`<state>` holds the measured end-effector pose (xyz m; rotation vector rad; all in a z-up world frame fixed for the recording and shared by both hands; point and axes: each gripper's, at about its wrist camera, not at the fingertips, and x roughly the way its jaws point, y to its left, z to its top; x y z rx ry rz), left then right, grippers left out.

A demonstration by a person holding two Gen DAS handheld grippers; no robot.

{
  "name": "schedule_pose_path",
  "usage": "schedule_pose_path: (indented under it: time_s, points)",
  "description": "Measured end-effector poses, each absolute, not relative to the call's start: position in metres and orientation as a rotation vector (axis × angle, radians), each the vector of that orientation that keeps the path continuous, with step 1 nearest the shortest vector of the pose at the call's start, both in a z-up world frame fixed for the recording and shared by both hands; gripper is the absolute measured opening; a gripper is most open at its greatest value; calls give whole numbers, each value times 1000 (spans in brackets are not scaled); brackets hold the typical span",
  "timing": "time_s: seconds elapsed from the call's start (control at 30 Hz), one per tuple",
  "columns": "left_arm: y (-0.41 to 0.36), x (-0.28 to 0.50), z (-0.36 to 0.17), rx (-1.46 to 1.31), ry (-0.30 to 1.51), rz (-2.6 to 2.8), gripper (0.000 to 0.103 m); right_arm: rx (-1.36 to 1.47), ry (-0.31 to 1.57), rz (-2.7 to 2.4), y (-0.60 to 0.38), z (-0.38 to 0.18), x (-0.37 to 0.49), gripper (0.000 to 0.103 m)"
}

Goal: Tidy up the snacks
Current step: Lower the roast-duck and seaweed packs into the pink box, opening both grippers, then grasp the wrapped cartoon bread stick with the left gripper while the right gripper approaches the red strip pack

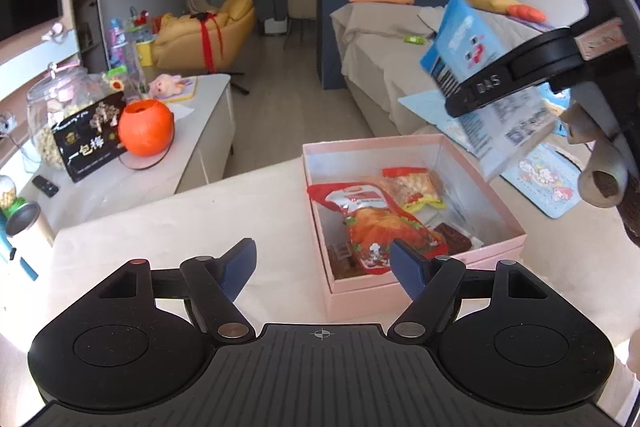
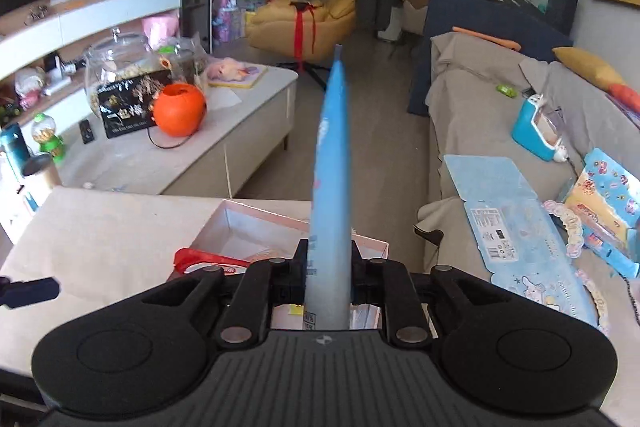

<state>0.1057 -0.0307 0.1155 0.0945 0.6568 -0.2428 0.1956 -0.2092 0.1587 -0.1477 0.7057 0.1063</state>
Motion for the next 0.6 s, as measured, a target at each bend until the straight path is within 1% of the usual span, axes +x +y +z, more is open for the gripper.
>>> schedule_pose_path:
  time_s: [0.07,0.1,0.13,0.17,0.23,0.3,0.47,0.6]
  points:
    - [-23,104,115,89,671,-243,79,-146,785,121,-198,150,213,28]
    - [-19,101,113,82,676,-244,79,-123,807,139,-196,146,216,35]
    - [-14,99,112,71,681,-244,79,-100,817,161,-194,144,215,39]
    - [-8,96,111,57,687,-242,79,-83,821,184,-194,143,212,40]
    - [2,89,107,19,710,-235,78,-59,815,219,-196,143,203,51]
    - [12,80,100,-23,744,-244,76,-46,804,234,-200,146,191,56]
    - [36,45,73,-164,859,-326,75,-39,841,288,-219,139,144,58]
    - [38,26,52,-235,907,-350,75,-74,905,312,-220,108,102,58]
